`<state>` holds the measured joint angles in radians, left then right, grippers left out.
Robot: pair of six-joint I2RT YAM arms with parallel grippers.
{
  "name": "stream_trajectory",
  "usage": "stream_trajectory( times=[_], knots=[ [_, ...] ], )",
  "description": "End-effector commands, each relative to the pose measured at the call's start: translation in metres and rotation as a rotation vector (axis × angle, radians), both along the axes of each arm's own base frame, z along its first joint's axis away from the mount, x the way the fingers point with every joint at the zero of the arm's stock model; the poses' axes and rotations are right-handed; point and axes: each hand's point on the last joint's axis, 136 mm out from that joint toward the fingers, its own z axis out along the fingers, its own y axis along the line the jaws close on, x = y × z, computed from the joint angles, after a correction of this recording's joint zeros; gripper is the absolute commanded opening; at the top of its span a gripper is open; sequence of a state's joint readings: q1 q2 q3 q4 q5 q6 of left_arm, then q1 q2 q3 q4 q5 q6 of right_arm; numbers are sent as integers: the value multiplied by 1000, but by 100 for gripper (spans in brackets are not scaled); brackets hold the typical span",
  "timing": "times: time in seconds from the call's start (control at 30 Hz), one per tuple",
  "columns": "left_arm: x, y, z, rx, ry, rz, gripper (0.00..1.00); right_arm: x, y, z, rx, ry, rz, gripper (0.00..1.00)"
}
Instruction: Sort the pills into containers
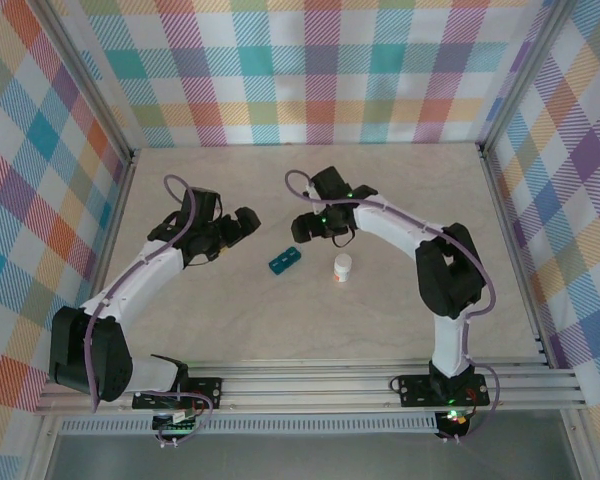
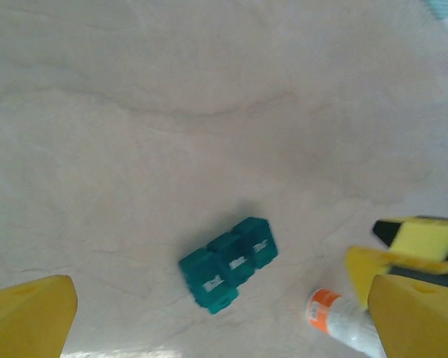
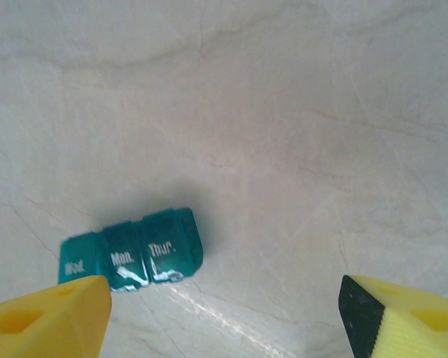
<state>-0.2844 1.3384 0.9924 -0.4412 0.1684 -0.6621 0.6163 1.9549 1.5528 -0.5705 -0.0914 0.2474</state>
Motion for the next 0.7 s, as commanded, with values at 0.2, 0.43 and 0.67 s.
stream_trajectory(
  times=[0.2, 0.43, 0.67],
  knots=[
    [-17, 8, -24, 144, 93, -92, 100, -14, 18, -26, 18, 124, 48, 81],
    [-31, -3, -44, 287, 124, -196, 99, -15, 16, -34, -25, 125, 68, 81],
    [-39, -10, -55, 391, 110, -266, 96, -14, 19, -43, -74, 113, 90, 81]
  ],
)
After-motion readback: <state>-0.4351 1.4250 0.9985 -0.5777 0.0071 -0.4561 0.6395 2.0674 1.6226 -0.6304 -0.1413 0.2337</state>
